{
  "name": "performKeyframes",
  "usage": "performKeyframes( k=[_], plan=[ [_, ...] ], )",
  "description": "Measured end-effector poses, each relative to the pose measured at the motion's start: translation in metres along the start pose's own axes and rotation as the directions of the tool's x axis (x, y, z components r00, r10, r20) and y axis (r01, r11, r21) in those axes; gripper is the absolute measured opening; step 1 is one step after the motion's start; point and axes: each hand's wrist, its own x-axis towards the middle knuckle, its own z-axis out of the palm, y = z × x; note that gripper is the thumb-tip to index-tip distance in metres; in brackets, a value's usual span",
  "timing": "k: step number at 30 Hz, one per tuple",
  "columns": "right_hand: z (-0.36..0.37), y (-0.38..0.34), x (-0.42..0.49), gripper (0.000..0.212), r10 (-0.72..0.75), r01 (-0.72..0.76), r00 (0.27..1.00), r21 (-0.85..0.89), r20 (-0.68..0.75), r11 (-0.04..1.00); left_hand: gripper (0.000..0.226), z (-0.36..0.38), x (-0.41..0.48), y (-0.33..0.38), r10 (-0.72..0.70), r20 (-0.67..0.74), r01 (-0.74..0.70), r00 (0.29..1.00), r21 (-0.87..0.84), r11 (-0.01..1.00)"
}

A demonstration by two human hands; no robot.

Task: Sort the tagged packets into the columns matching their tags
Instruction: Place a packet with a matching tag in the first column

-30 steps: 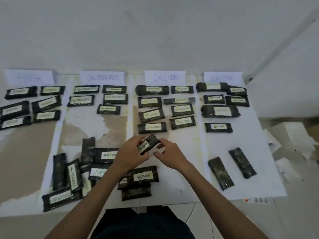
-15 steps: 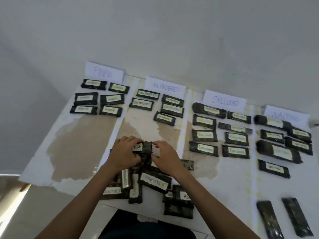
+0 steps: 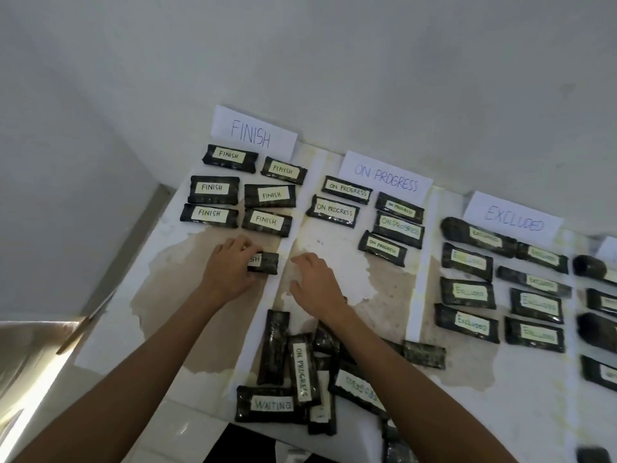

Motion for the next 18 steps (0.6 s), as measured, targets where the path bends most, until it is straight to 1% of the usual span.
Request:
performKeyframes(
  k=[2, 7, 12, 15, 18],
  plan=[
    [0.009, -0.006, 0.018, 0.050, 0.000, 0.000, 1.000, 0.016, -0.014, 1.000, 0.057, 0.002, 0.012, -0.013, 0.010, -0.012, -0.010, 1.000, 0.005, 1.000],
    [0.023, -0.017, 0.049, 0.060, 0.060, -0.058, 0.996, 0.029, -0.059, 0.998, 0.056, 0.006, 0.033, -0.035, 0.040, -0.026, -0.041, 0.999, -0.005, 0.999],
    [0.029, -0.019, 0.061, 0.060, 0.051, -0.057, 0.995, -0.077, -0.082, 0.995, 0.054, 0.008, 0.043, -0.046, 0.071, -0.043, -0.072, 0.997, -0.016, 0.997],
    [0.029, -0.019, 0.064, 0.060, 0.051, -0.059, 0.995, -0.084, -0.090, 0.995, 0.054, 0.008, 0.043, -0.049, 0.093, -0.047, -0.094, 0.995, -0.022, 0.995],
    [0.025, -0.017, 0.063, 0.060, 0.034, -0.039, 0.997, -0.075, -0.069, 0.996, 0.053, 0.006, 0.041, -0.051, 0.107, -0.064, -0.109, 0.992, -0.037, 0.993]
  ],
)
